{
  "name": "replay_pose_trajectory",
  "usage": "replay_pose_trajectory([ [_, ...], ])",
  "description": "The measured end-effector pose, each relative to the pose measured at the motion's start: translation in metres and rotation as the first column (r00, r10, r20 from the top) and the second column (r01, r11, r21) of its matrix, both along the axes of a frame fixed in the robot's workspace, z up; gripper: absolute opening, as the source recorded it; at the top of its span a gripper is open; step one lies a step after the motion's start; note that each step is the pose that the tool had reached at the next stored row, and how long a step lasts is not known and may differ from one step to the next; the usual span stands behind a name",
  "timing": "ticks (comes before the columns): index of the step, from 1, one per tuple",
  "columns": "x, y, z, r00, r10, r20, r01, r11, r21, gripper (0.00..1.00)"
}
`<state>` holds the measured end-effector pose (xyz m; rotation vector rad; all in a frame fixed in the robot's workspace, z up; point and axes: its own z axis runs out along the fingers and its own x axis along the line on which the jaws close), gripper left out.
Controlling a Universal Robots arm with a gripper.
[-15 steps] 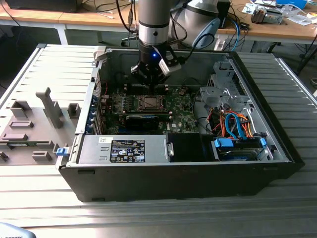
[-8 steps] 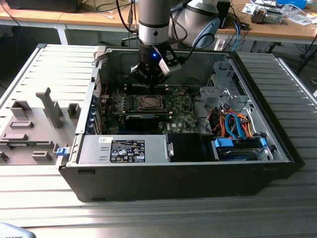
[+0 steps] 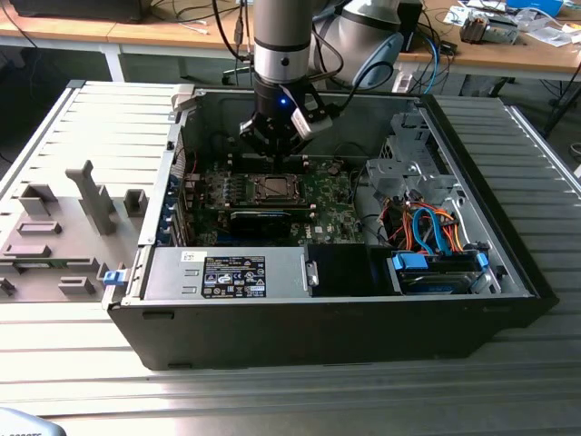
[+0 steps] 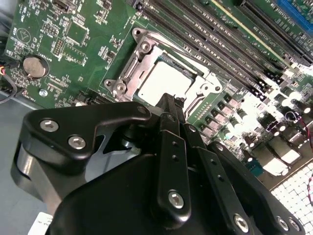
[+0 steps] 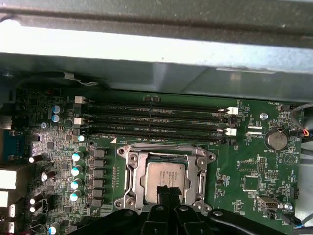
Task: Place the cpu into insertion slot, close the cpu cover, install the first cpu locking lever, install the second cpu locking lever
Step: 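Install the second cpu locking lever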
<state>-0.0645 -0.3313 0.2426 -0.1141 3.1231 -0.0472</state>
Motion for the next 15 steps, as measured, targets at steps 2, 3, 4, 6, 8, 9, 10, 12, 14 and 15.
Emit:
replay_pose_trajectory([
  [2,0.0,-0.0079,-0.0001,1.0,0.0,0.0,0.0,1.0,0.0,0.11],
  [3,0.0,-0.0103,-0.0001,1.0,0.0,0.0,0.0,1.0,0.0,0.11],
  [4,0.0,-0.0123,-0.0001,1.0,0.0,0.0,0.0,1.0,0.0,0.11],
  [6,0.0002,-0.0198,-0.0002,1.0,0.0,0.0,0.0,1.0,0.0005,0.11],
  [8,0.0008,-0.0296,-0.0003,1.0,0.0,-0.0001,0.0,0.9999,0.015,0.11],
  [9,0.001,-0.0335,-0.0002,1.0,0.0,-0.0001,0.0,0.9998,0.0213,0.11],
  [10,0.0011,-0.036,-0.0002,1.0,0.0,-0.0001,0.0,0.9997,0.0244,0.11],
  [12,0.001,-0.044,-0.0002,1.0,0.0,-0.0001,0.0,0.9994,0.0344,0.11],
  [14,0.0011,-0.0497,-0.0003,1.0,0.0,-0.0001,0.0,0.9988,0.0493,0.11],
  [15,0.0011,-0.0527,-0.0003,1.0,0.0,-0.0001,0.0,0.9982,0.0604,0.11],
])
